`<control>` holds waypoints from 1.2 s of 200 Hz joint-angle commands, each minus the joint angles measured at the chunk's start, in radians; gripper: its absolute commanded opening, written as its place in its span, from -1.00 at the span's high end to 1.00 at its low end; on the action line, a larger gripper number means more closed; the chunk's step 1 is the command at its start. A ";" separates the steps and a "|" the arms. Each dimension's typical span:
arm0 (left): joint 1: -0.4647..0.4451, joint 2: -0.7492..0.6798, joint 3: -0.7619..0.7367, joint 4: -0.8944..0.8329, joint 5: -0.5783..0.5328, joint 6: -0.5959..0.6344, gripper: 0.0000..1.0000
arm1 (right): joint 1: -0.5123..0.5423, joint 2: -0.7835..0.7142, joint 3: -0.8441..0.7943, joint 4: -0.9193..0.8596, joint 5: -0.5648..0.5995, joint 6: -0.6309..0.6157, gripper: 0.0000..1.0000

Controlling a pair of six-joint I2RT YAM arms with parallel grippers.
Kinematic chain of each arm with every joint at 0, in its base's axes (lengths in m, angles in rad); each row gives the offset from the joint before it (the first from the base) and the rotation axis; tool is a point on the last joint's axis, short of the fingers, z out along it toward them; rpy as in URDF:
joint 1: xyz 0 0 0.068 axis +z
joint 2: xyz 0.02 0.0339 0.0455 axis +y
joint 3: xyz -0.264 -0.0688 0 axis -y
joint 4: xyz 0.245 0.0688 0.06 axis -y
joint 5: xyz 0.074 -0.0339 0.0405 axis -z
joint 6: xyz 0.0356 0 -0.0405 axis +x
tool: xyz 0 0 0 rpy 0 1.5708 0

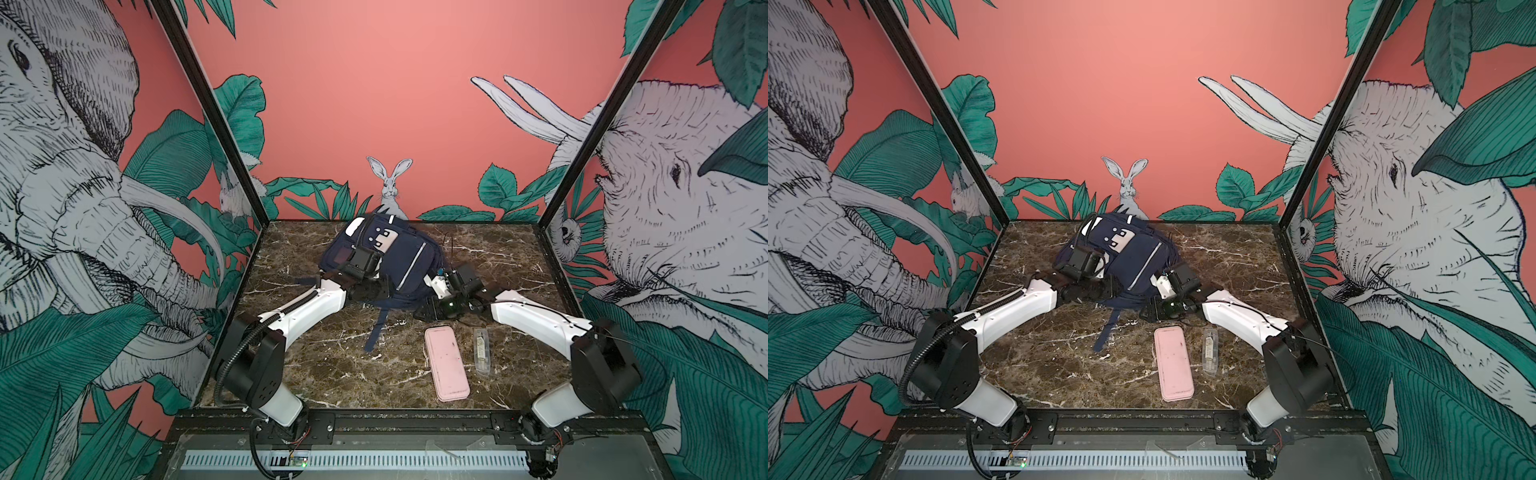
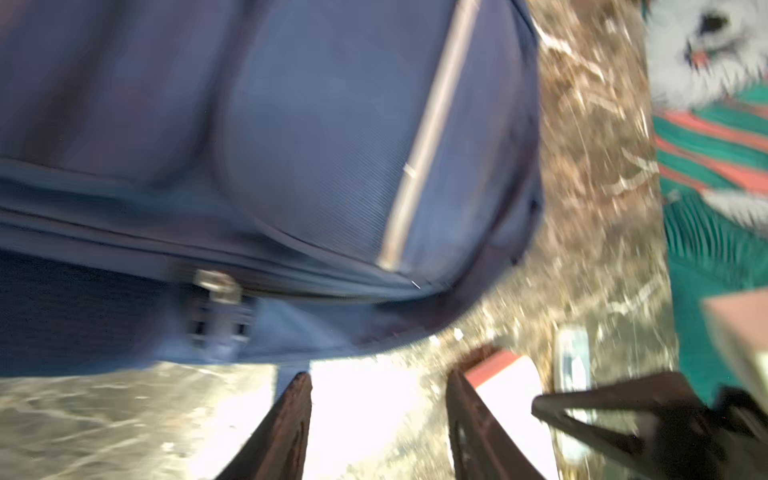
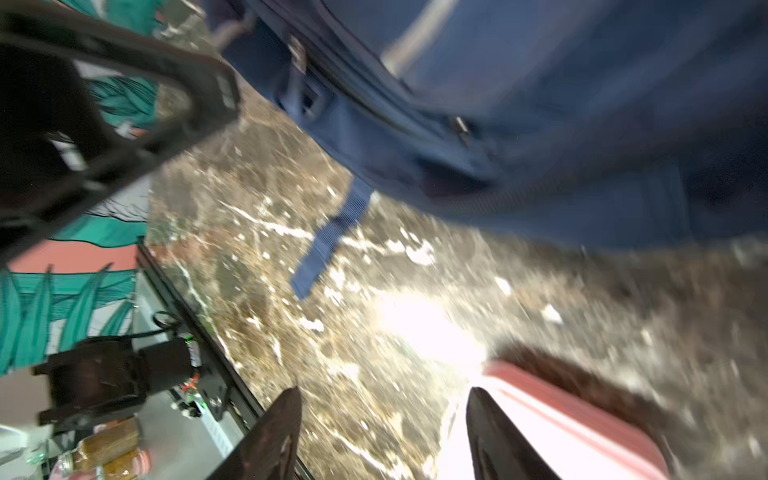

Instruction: Pack the student bag

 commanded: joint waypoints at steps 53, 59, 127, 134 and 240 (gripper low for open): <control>-0.189 0.029 -0.074 0.024 0.268 0.171 -0.14 | -0.008 -0.222 -0.232 -0.074 0.107 0.001 -0.43; -0.206 0.037 -0.074 0.030 0.283 0.177 -0.15 | -0.011 -0.237 -0.243 -0.085 0.113 0.001 -0.46; -0.291 0.136 -0.111 0.092 0.377 0.180 -0.17 | -0.030 -0.298 -0.344 -0.100 0.111 0.017 -0.59; -0.294 0.143 -0.112 0.093 0.379 0.179 -0.16 | -0.030 -0.300 -0.355 -0.093 0.109 0.020 -0.59; -0.300 0.225 -0.168 0.202 0.454 0.135 0.03 | -0.031 -0.287 -0.466 0.046 -0.004 0.093 -0.62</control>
